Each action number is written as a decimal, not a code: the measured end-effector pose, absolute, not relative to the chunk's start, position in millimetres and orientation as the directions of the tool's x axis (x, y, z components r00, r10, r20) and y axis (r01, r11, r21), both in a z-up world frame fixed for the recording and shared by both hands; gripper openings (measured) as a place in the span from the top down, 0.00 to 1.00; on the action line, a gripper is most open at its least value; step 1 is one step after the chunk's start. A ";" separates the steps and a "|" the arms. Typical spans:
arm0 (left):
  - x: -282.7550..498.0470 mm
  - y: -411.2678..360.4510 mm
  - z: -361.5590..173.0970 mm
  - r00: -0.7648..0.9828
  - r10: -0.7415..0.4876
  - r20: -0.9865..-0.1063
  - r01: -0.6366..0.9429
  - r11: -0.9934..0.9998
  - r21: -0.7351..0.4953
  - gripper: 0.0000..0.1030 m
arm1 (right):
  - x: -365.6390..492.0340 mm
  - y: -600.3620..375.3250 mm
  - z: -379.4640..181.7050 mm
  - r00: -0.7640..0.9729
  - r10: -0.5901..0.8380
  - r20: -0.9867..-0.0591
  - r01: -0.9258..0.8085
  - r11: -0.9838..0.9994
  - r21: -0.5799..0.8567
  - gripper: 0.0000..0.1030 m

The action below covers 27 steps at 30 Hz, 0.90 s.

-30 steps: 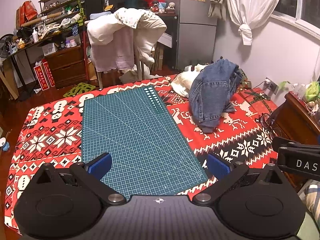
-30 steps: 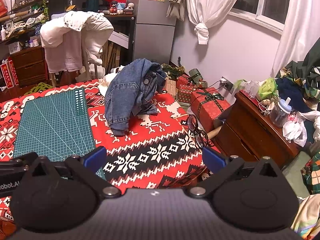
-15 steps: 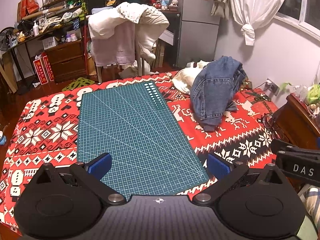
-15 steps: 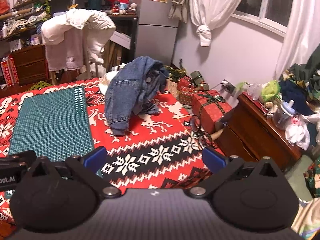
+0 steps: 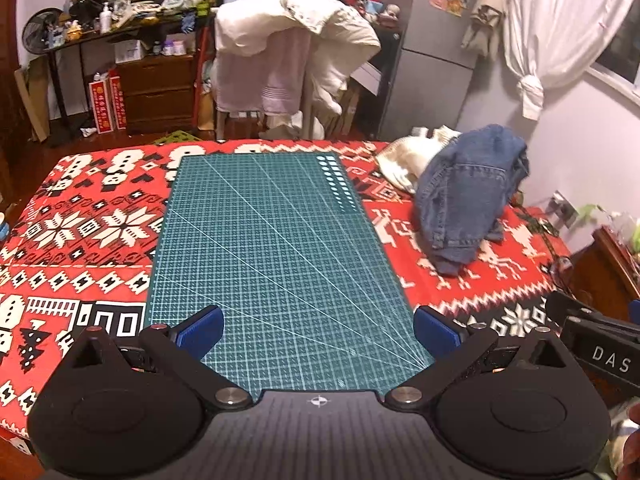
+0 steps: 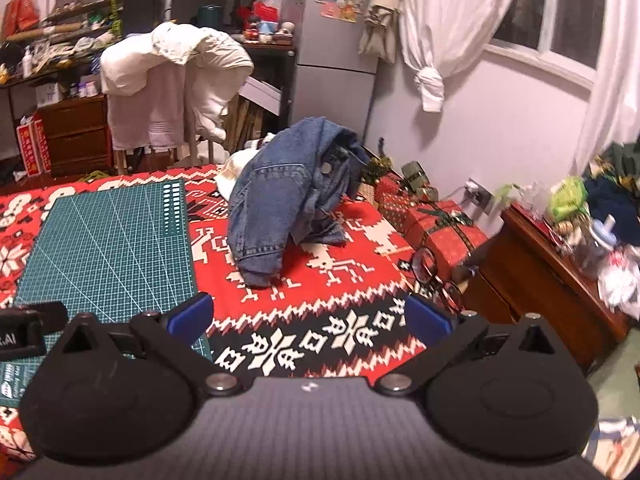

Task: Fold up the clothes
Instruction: 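Move the right gripper toward the blue denim jacket and open it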

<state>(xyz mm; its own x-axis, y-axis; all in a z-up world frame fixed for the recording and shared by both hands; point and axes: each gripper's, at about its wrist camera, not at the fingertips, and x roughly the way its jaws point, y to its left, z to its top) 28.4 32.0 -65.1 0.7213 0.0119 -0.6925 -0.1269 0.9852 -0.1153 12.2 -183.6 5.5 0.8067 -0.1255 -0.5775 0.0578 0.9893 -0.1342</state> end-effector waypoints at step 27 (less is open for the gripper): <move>105.5 49.4 -106.4 0.692 -0.031 -0.722 -0.136 0.976 -0.172 0.01 | 140.7 -192.2 -55.3 0.832 -0.066 -0.550 0.035 0.997 -0.068 0.00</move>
